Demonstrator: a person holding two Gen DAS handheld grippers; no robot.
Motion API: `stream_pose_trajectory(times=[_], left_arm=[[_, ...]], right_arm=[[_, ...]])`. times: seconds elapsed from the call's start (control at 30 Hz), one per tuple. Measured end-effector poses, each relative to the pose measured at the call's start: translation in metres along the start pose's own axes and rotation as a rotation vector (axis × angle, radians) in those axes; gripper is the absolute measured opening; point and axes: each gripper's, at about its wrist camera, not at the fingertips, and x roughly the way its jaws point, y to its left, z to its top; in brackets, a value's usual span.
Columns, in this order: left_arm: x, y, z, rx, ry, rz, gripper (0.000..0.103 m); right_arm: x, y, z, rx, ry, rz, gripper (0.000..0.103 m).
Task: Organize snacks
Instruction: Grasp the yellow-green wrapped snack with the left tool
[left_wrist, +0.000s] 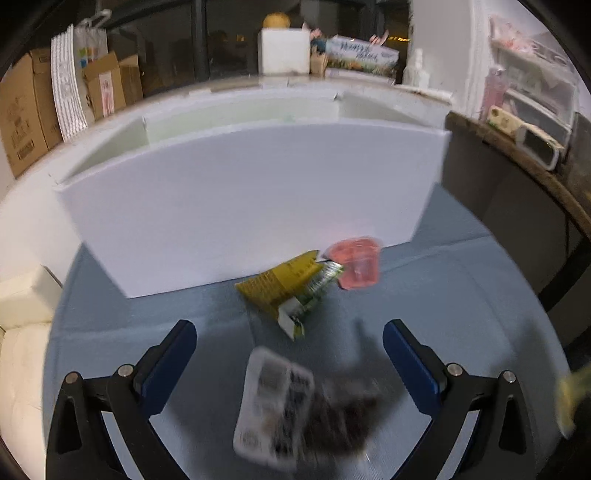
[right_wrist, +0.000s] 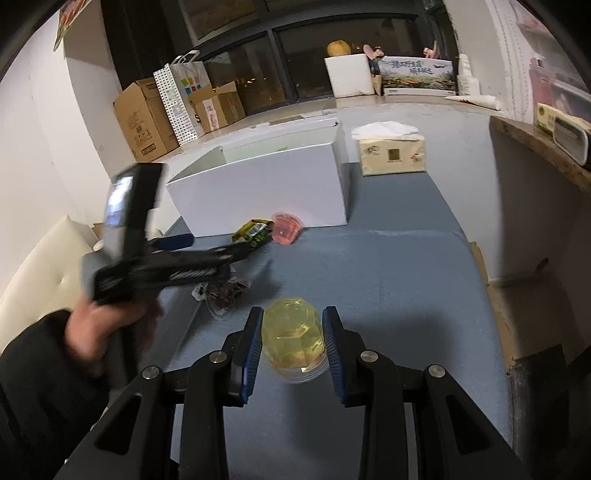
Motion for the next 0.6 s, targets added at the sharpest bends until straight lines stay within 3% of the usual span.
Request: stream_pose_trajectory(times=[0.17,0.23,0.3,0.43,0.6], left_arm=[[0.028,0.011,0.014,-0.005,0.017,-0.004,0.099],[0.033,0.013,0.017,-0.001,0.023,-0.012,0.073],[0.039,0.015,0.019,-0.012,0.053,-0.047,0.063],[0.035,0.015,0.017,-0.004,0.033,-0.074,0.051],[0.023,0.014,0.009,0.013,0.016,-0.089,0.047]], right_arm=[[-0.003,-0.002,-0.001,0.003,-0.002,-0.002,0.035],[-0.003,-0.001,0.000,-0.001,-0.002,-0.002,0.035],[-0.002,-0.001,0.000,-0.002,0.000,0.002,0.035],[0.000,-0.001,0.000,-0.003,0.002,0.005,0.035],[0.001,0.000,0.001,-0.003,0.003,0.007,0.035]])
